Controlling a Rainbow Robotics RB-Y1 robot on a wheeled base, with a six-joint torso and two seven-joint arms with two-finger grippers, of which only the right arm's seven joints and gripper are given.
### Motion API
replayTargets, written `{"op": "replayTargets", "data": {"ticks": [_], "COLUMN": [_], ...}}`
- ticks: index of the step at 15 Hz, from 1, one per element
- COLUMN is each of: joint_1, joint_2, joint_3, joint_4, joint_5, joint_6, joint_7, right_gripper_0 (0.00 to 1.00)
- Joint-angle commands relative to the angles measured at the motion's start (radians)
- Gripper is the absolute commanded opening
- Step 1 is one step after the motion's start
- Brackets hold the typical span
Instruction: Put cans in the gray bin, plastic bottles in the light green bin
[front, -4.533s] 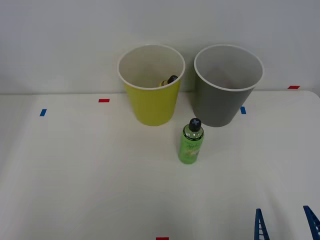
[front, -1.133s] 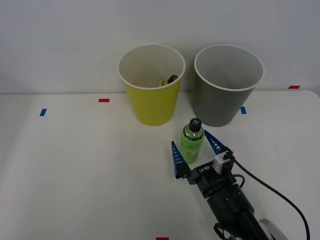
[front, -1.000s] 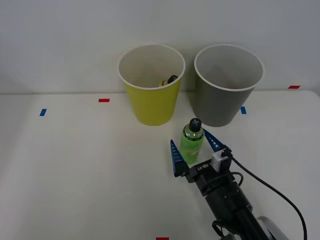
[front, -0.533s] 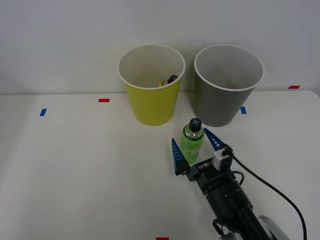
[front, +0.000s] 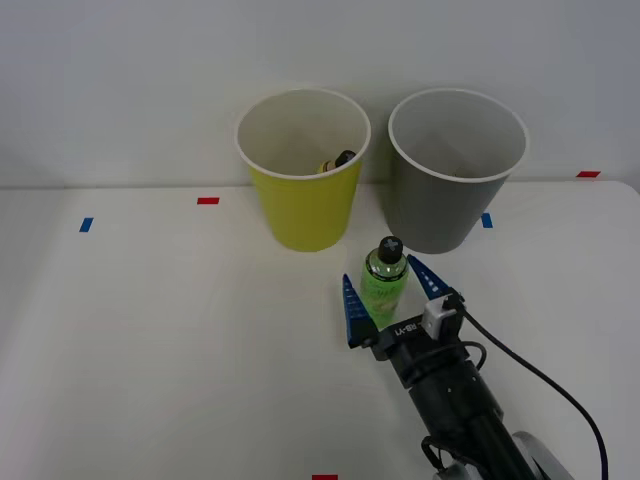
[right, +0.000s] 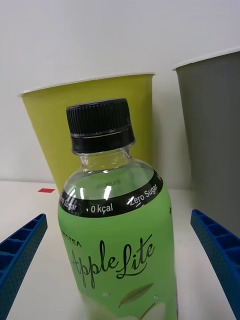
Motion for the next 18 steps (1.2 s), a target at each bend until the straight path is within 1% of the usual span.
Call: {"op": "replayTargets", "data": {"ticks": [1,5,10,18], "joint_1": [-0.004,0.002,-0.013,-0.019], "joint_2": [0.0,0.002,0.031,0.051], "joint_3": [-0.002,-0.005,-0.013,-0.019], "joint_4": [0.0,0.0,0.0,0.0], "joint_5": [0.0,0.002,0.003,0.005], "joint_6": [-0.001,0.002,0.076,0.081], "joint_7": [0.01,0.036,0.061,0.094], "right_gripper_0": [1.0,1.0,1.0,1.0]}}
